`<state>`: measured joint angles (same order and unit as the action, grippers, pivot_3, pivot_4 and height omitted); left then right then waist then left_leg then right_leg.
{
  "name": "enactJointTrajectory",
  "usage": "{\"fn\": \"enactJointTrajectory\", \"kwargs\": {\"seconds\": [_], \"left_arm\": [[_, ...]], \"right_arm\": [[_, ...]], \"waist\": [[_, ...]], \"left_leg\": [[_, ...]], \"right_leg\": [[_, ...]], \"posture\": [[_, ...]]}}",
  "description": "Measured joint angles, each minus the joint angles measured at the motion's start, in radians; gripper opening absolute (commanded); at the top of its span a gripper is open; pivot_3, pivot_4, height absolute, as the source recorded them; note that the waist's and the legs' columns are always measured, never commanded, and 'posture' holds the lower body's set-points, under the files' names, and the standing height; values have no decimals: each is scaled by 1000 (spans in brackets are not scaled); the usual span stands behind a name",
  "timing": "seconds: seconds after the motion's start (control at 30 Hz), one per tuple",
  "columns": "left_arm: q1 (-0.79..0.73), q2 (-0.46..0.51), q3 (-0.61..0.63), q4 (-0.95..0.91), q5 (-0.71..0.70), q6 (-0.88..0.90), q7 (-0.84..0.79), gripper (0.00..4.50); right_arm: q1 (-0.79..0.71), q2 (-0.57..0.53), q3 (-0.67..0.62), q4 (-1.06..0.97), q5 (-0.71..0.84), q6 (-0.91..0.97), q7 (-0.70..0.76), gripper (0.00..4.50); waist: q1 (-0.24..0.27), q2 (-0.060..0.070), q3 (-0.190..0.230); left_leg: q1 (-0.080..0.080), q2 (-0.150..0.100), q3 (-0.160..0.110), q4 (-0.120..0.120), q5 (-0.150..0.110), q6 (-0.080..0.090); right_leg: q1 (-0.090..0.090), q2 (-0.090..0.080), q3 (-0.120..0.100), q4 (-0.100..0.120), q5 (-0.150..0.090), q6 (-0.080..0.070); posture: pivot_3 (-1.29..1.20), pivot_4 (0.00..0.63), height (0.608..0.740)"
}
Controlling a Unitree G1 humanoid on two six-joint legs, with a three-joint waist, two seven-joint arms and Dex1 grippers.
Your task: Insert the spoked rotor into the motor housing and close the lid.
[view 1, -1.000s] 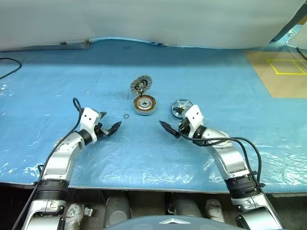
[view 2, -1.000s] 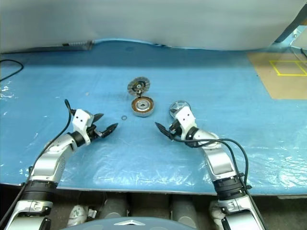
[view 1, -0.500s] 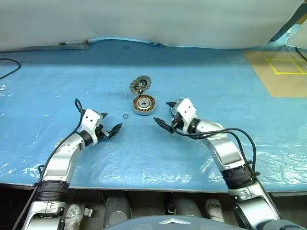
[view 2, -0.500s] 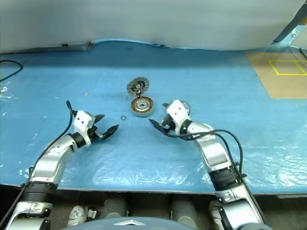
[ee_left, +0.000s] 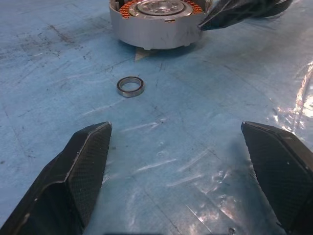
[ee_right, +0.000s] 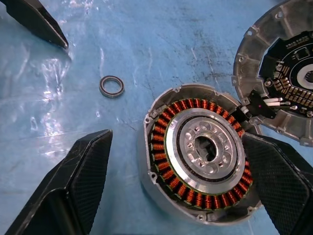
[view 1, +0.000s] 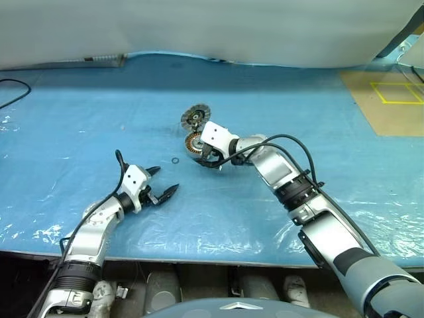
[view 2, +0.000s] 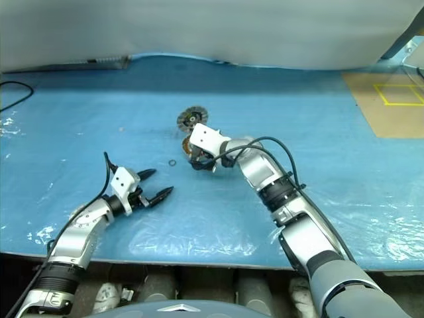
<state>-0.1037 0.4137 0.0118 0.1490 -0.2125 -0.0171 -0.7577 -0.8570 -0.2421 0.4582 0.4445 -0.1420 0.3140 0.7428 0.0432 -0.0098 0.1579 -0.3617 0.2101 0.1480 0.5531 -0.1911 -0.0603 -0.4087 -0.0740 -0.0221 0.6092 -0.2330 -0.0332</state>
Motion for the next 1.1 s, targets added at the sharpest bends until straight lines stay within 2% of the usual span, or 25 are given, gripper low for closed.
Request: {"fn": "enactJointTrajectory", "kwargs": {"seconds": [0.37, 0.67, 0.77, 0.97, 1.1], "left_arm": [[-7, -5, -2, -28, 0, 14, 26, 4500], [-11, -8, -2, -33, -4, 29, 44, 4500], [-12, -8, -1, -45, -6, 31, 47, 4500], [-8, -8, 0, -53, -7, 45, 54, 4500], [-4, -8, 0, -64, -8, 50, 54, 4500]], "right_arm": [[-37, 33, 0, 168, -53, -103, 61, 4460], [-145, 65, 16, 354, -114, -180, 90, 4460], [-170, 76, 20, 389, -133, -184, 111, 3830], [-187, 78, 16, 402, -141, -201, 139, 1796], [-179, 70, 12, 374, -141, -182, 163, 1708]], "waist": [[-1, 0, 0], [-2, 1, 0], [-2, 1, 0], [-1, 1, 0], [-1, 1, 0]], "left_leg": [[0, 2, 0, 5, 0, 0], [2, 4, 1, 12, 0, 0], [1, 4, 1, 12, 0, 0], [1, 4, 1, 12, 0, 0], [2, 5, 1, 12, 0, 0]], "right_leg": [[0, 0, 0, 5, 0, -1], [-1, 0, 0, 13, 0, -3], [-1, 0, 0, 13, 0, -3], [-1, 0, -1, 13, 0, -4], [-1, 0, -1, 13, 0, -4]], "posture": [[0, 150, 740], [0, 150, 740], [0, 150, 740], [0, 150, 740], [0, 150, 740]]}}
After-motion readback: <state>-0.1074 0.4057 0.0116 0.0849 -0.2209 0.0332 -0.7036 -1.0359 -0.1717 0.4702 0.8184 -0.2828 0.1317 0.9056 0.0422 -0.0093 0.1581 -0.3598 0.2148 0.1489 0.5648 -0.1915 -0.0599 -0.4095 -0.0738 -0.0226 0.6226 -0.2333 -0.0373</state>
